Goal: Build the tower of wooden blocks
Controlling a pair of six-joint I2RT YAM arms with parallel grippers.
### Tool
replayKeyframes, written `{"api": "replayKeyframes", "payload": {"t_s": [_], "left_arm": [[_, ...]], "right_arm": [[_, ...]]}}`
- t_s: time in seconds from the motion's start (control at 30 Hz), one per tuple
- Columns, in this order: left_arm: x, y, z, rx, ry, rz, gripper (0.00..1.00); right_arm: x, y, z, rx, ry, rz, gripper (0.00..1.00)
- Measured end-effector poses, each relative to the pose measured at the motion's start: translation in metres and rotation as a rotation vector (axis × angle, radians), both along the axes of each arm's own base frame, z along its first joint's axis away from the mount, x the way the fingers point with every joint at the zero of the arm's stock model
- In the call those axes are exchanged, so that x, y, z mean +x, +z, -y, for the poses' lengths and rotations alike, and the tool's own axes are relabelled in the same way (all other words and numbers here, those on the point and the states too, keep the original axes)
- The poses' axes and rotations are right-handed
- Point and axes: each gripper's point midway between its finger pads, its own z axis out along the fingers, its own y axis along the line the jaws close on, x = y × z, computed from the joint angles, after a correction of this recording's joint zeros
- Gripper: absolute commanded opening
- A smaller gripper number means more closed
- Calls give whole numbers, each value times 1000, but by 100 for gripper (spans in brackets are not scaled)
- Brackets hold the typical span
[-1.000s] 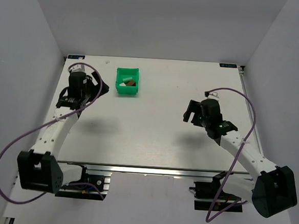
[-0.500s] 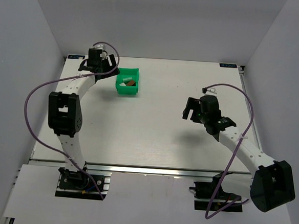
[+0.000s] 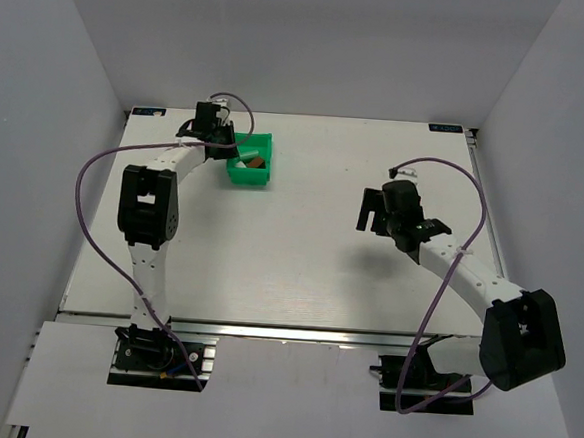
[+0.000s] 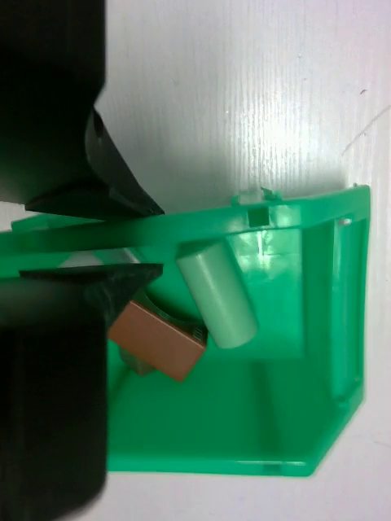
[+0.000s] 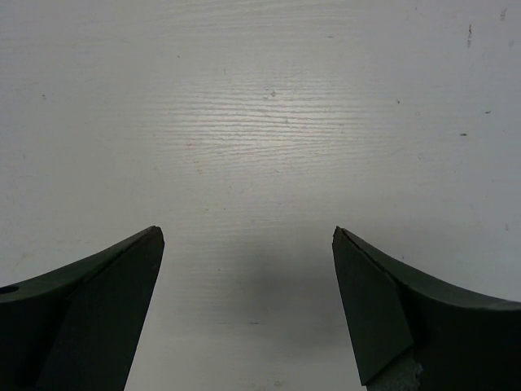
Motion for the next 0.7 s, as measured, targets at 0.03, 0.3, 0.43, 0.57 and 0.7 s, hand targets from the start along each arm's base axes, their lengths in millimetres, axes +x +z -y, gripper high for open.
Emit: {"api": "replayKeyframes", "payload": {"t_s": [0.03,0.3,0.43,0.57,0.7], "left_arm": [[2,3,2,13,-4,9,27],[3,11,15,99,-53,44,0],[-2,23,14,207,-101,69,0],[-12,59,16,369,-186,150,0],[-30,108,20,541,-240,259,0]], "right_arm": [[0,-2,1,-8,-3,-7,89],[-2,-6,5,-42,-8,-37,87],[-2,-3,10,-63,-19,-25,86],[-4,8,21,-86,-52,11,84],[-8,11,32,-122,-78,31,84]]}}
